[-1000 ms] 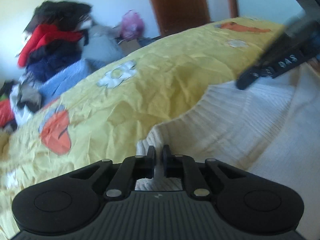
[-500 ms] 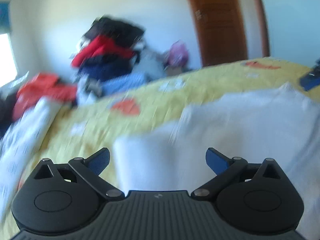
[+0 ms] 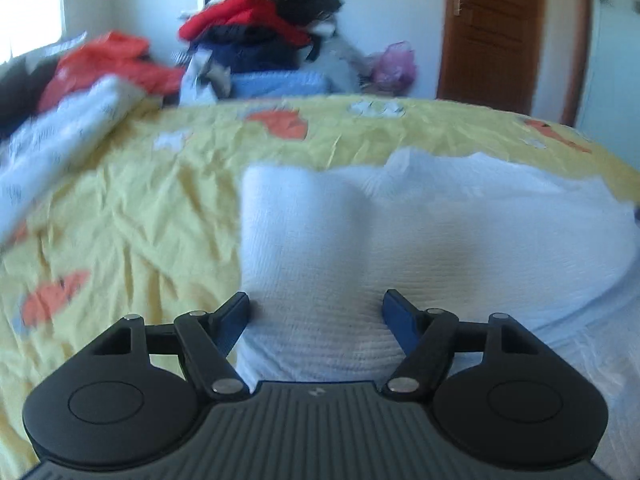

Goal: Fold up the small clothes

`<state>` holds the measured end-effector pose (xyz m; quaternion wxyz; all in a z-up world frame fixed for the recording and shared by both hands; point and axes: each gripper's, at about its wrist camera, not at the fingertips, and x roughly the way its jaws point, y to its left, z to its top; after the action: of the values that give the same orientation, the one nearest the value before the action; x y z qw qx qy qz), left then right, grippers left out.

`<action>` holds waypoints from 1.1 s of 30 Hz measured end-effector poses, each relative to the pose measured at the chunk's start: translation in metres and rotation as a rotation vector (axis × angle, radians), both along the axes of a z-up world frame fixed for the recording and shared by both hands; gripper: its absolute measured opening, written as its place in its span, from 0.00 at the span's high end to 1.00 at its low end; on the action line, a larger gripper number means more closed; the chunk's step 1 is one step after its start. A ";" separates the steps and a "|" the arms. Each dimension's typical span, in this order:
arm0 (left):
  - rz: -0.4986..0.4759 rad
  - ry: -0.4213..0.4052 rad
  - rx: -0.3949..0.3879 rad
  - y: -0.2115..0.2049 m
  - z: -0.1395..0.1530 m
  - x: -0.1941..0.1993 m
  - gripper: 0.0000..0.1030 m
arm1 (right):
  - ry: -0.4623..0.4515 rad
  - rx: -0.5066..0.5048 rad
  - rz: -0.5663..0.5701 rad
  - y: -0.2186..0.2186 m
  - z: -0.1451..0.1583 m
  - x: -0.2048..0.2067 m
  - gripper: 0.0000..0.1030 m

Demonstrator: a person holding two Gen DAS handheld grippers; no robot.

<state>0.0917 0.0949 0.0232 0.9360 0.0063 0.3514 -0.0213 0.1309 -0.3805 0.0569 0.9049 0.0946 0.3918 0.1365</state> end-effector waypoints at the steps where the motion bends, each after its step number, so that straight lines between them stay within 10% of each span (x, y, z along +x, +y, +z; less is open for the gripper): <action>1: 0.009 -0.009 -0.016 0.002 -0.003 -0.001 0.28 | 0.035 -0.012 -0.007 -0.002 -0.013 0.002 0.98; 5: 0.028 -0.004 -0.071 0.009 0.009 -0.007 0.29 | -0.003 0.037 -0.046 -0.005 -0.011 -0.005 0.96; 11: 0.024 0.009 -0.092 0.025 0.029 -0.028 0.21 | -0.036 0.138 -0.083 -0.017 0.008 -0.022 0.40; 26: -0.008 -0.084 0.051 -0.064 -0.002 -0.030 0.16 | -0.179 -0.229 -0.082 0.081 -0.030 -0.053 0.33; 33: 0.026 0.059 -0.029 -0.059 -0.007 -0.050 0.04 | -0.137 -0.286 -0.050 0.104 -0.051 -0.101 0.00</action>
<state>0.0417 0.0363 0.0167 0.9253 -0.0123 0.3787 -0.0142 0.0302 -0.2769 0.0060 0.9368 -0.0351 0.3423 0.0629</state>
